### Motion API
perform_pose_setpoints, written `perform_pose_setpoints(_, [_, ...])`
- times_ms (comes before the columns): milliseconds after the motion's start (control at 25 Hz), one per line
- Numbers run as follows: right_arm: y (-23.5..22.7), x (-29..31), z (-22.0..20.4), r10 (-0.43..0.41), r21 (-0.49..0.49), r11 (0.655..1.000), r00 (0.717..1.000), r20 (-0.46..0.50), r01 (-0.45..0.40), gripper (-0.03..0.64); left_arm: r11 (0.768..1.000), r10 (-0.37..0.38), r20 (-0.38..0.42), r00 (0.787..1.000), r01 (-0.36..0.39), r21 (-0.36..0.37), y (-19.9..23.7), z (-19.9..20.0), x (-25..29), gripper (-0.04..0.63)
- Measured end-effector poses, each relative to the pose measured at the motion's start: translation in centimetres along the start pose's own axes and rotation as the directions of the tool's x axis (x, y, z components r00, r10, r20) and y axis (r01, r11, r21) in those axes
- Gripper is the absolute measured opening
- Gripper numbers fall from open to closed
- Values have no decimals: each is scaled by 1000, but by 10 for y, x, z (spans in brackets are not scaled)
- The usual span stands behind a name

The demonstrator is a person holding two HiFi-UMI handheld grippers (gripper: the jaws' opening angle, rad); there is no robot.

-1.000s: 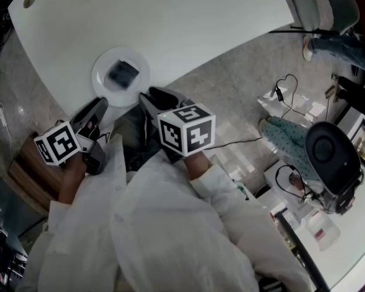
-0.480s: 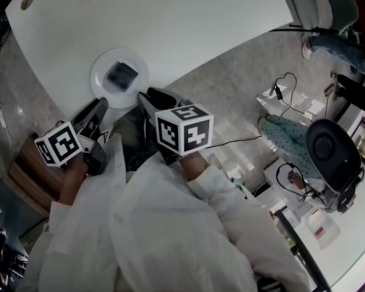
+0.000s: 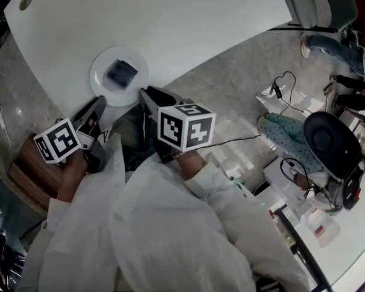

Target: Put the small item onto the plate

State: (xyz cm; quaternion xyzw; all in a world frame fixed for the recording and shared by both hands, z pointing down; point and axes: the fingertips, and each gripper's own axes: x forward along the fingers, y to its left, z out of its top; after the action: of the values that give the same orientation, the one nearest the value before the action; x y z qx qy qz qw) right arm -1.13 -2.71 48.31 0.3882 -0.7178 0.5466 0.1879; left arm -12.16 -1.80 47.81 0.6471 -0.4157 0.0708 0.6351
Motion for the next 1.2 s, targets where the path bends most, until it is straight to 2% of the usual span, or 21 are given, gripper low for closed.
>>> perform_pose_setpoints(160, [-1, 2, 2, 14, 28, 1000, 1000, 25, -15, 67, 1000, 6, 2, 1000, -6, 18, 0, 1, 2, 55])
perform_pose_setpoints(360, [-4, 3, 6, 56, 64, 996, 997, 54, -59, 57, 995, 0, -2, 1000, 0, 95, 2, 2, 3, 57])
perform_pose_setpoints(920, [-3, 3, 1, 24, 71, 997, 996, 87, -31, 57, 977, 20, -1, 1000, -19, 212, -1, 5, 3, 57])
perform_pose_setpoints(1040, [-8, 26, 5, 17, 67, 998, 996, 90, -23, 57, 975, 14, -6, 1000, -12, 223, 17, 17, 15, 57])
perform_pose_setpoints(1200, [-1, 67, 19, 5, 72, 997, 995, 99, -12, 58, 966, -8, -24, 1000, 14, 259, 45, 54, 21, 57])
